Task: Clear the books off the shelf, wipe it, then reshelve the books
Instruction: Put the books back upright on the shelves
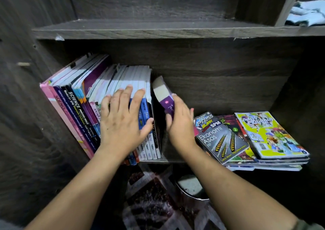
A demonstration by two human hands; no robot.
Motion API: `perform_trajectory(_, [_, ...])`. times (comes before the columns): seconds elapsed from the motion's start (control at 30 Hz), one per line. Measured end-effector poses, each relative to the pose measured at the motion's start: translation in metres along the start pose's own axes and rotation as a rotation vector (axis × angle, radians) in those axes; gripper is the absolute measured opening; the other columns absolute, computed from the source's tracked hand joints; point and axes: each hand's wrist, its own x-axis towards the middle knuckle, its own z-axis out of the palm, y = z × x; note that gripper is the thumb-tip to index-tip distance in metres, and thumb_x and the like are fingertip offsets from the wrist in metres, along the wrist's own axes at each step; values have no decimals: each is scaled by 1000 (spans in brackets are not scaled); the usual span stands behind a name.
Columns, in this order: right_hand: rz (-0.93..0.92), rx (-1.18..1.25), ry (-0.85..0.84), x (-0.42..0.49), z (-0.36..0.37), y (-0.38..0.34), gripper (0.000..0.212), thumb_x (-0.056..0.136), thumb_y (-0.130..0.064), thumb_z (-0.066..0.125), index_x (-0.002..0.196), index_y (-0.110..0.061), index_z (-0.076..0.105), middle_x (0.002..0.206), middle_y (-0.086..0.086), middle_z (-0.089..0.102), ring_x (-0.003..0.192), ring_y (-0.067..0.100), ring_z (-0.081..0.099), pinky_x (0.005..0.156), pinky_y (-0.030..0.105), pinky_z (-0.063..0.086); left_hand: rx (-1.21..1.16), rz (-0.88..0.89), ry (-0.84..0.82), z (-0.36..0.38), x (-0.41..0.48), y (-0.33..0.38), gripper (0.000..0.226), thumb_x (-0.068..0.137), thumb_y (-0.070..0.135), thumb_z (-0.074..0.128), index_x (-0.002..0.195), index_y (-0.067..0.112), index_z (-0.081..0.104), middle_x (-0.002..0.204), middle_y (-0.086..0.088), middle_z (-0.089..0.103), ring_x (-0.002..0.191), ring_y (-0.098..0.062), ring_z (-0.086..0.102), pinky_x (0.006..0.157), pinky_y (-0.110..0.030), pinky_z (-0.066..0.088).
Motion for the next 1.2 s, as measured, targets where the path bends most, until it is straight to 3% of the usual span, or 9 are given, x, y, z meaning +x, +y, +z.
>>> perform_trajectory(0.13, [177, 369, -61, -20, 16, -5, 54, 93, -13, 56, 142, -9, 33, 132, 13, 50, 117, 26, 51, 99, 30, 38, -7, 8, -5, 0, 0, -1, 76, 80, 57, 59, 141, 16, 40, 142, -13, 42, 128, -33, 40, 105, -48, 23])
perform_trajectory(0.23, [219, 421, -344, -22, 16, 3, 68, 95, -14, 55, 148, -16, 13, 141, 11, 42, 125, 24, 46, 103, 31, 37, -13, 8, -6, 0, 0, -2, 75, 80, 57, 55, 141, 17, 39, 143, -13, 42, 129, -33, 39, 106, -48, 22])
perform_trajectory(0.33, [56, 192, -703, -9, -5, 28, 104, 84, -12, 63, 151, -29, -13, 154, 11, 28, 141, 22, 30, 117, 40, 24, -15, 8, -5, 1, 0, -2, 75, 79, 57, 53, 141, 16, 39, 142, -13, 42, 128, -34, 40, 105, -49, 22])
perform_trajectory(0.4, [13, -214, -778, -3, -23, 42, 98, 82, -23, 63, 152, -36, -5, 156, 9, 25, 144, 27, 23, 117, 49, 19, -17, -1, 1, 2, 0, 0, 75, 78, 57, 53, 140, 16, 39, 141, -14, 42, 127, -34, 39, 105, -50, 22])
perform_trajectory(0.5, [74, -704, -659, -9, -34, 60, 71, 91, -40, 51, 151, -28, 15, 159, 11, 14, 145, 35, 12, 117, 53, 12, -43, -36, 34, 4, 0, 4, 74, 77, 58, 54, 135, 15, 42, 138, -15, 44, 126, -35, 39, 106, -50, 21])
perform_trajectory(0.6, [319, -766, -658, -19, -29, 78, 73, 97, -45, 40, 154, -20, 2, 159, 22, 3, 144, 46, 6, 117, 52, 10, -43, -62, 42, 7, 1, 8, 74, 77, 61, 53, 133, 14, 43, 137, -16, 44, 126, -35, 38, 107, -50, 18])
perform_trajectory(0.87, [330, -912, -609, -15, -24, 74, 49, 100, -7, 27, 148, 4, 18, 147, 30, 34, 133, 41, 39, 106, 43, 39, -40, -59, 104, 12, 2, 8, 75, 74, 59, 56, 131, 13, 43, 134, -18, 45, 124, -34, 36, 107, -50, 17])
perform_trajectory(1.1, [-6, -700, 28, 5, -38, 33, 56, 83, -12, 29, 134, -15, 52, 122, 7, 63, 98, 33, 62, 75, 42, 53, -40, -65, 77, 12, 2, 8, 75, 74, 60, 55, 132, 13, 42, 135, -17, 44, 125, -34, 35, 108, -50, 16])
perform_trajectory(1.2, [-203, -347, 295, 11, -32, 24, 53, 81, -12, 36, 129, -17, 58, 123, 6, 65, 104, 30, 62, 88, 49, 51, -60, -66, 51, 9, 2, 8, 70, 79, 56, 53, 133, 14, 42, 136, -16, 44, 126, -34, 36, 109, -50, 16])
